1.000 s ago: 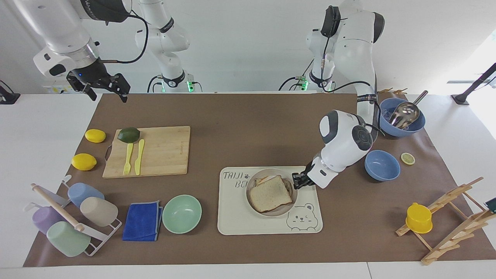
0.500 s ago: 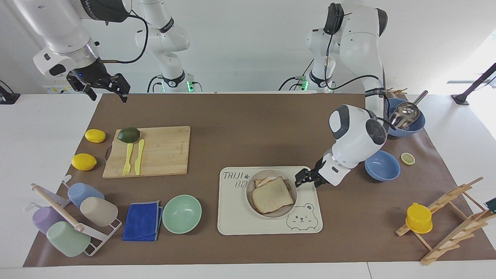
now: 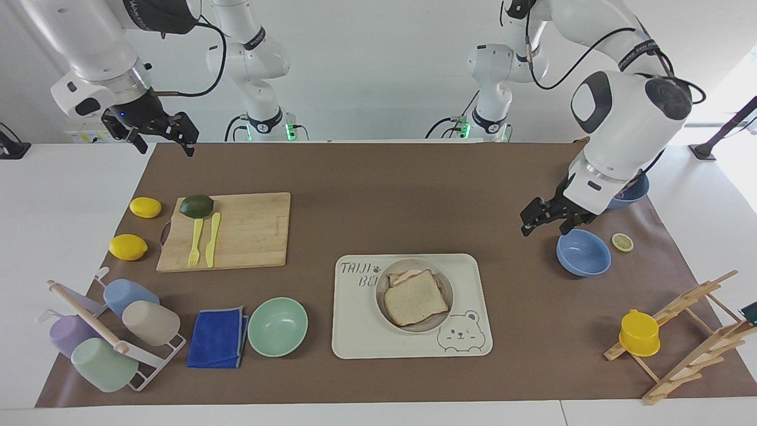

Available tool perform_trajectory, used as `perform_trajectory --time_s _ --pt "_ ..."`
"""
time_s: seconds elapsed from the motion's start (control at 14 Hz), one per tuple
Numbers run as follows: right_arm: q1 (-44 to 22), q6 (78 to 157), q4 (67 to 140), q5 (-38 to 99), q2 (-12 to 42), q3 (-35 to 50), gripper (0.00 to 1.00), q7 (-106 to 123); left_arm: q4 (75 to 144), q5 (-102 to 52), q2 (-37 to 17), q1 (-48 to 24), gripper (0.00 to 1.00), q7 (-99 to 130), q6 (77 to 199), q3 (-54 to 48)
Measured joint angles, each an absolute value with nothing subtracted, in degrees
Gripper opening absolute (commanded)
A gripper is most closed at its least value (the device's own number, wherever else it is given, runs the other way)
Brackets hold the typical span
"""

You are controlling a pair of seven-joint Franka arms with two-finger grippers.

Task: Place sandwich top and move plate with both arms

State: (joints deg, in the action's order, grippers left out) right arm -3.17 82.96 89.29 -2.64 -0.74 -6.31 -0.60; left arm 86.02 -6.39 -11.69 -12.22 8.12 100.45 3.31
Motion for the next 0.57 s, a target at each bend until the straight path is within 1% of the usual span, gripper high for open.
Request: perform_trajectory --time_s 0.21,0.43,0.57 --pt "-3.17 82.96 89.29 -2.64 -0.75 -6.31 1.0 -0.6 88.1 -2.29 -5.92 -12.21 1.0 8.12 96.55 3.38" --pt "-3.17 82.96 89.29 -2.64 -0.75 -6.31 1.0 -0.6 93.75 -1.14 -0.1 -11.6 1.0 8.12 95.49 3.03" --pt "-3.17 82.96 89.29 -2.64 -0.75 -6.31 1.0 -0.6 98.33 -1.11 3.0 -8.07 1.0 8.0 95.42 -0.27"
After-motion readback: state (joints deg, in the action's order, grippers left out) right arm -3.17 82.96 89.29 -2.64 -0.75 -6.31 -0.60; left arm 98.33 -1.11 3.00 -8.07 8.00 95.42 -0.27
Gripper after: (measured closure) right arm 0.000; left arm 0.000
